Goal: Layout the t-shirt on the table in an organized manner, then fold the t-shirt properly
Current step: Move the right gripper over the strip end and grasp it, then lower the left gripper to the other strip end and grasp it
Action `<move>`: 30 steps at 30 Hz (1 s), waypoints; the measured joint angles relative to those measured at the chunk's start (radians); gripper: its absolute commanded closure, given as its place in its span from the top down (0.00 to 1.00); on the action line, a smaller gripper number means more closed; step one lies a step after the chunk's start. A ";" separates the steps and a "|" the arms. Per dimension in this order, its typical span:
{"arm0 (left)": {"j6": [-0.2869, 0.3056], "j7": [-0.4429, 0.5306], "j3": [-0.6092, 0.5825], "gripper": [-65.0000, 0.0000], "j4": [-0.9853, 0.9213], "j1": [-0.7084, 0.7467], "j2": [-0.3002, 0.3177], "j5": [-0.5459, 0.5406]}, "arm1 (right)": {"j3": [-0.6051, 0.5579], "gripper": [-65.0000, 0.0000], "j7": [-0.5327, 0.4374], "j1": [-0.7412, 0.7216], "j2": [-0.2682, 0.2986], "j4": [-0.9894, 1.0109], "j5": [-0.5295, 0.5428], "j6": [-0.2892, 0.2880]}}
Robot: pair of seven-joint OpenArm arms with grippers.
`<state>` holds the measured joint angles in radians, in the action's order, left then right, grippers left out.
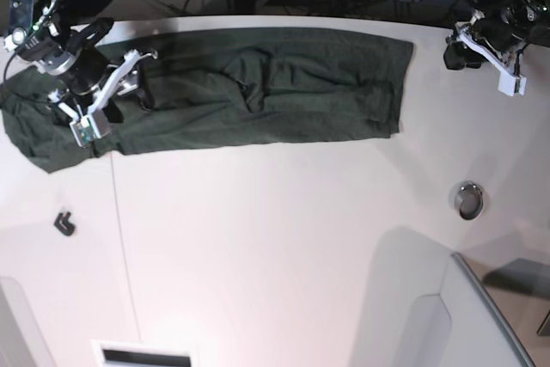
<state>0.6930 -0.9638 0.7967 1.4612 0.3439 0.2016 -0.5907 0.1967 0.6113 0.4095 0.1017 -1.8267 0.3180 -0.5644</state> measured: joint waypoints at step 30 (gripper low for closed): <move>0.038 0.199 -0.326 0.94 -0.335 -0.205 -0.040 -0.075 | 0.002 0.49 -0.002 0.007 -0.006 0.084 0.005 -0.005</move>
<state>0.7311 -0.7650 0.4709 1.1263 0.1387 0.1616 -0.6659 0.1986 0.6090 0.4168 0.0959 -1.7432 0.3225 -0.5690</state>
